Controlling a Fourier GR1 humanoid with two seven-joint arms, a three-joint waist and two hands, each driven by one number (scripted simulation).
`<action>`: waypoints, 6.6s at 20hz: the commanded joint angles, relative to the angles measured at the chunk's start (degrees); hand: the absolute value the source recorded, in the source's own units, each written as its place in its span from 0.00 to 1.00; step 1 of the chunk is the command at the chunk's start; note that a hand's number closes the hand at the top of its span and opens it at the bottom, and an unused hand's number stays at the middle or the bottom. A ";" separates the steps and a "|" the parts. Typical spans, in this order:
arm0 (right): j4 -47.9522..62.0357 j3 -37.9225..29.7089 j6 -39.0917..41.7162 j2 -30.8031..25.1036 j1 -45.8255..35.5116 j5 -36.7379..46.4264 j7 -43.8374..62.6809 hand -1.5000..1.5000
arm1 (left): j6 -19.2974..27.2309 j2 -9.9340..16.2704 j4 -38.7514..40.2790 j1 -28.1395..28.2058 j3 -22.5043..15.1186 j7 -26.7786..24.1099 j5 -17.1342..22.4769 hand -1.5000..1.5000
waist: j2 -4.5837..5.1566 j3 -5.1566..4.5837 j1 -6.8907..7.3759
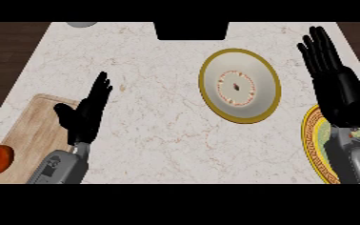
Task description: Pick the bell pepper from the plate and place it in the bowl
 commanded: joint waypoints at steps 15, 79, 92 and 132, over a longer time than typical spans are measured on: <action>-3.94 -11.39 -30.26 0.23 40.21 31.81 -22.29 0.00 | -7.10 -0.58 -12.11 1.56 -3.22 5.59 4.29 0.50 | -0.54 -1.53 -3.06; 13.98 -19.29 5.27 3.13 18.03 71.01 39.84 0.00 | -17.71 -14.10 -14.81 7.45 4.59 9.93 -11.33 0.50 | -0.23 -1.49 -1.23; 23.74 -19.15 -3.10 2.25 15.86 73.95 29.20 1.00 | -20.73 -13.06 -20.84 10.37 7.13 14.85 -10.91 0.50 | -0.23 -1.47 -0.89; 8.40 34.63 16.23 21.75 -28.54 86.43 83.19 1.00 | -22.64 -15.26 -12.33 2.74 7.58 13.93 -12.23 0.50 | -0.69 -1.69 2.06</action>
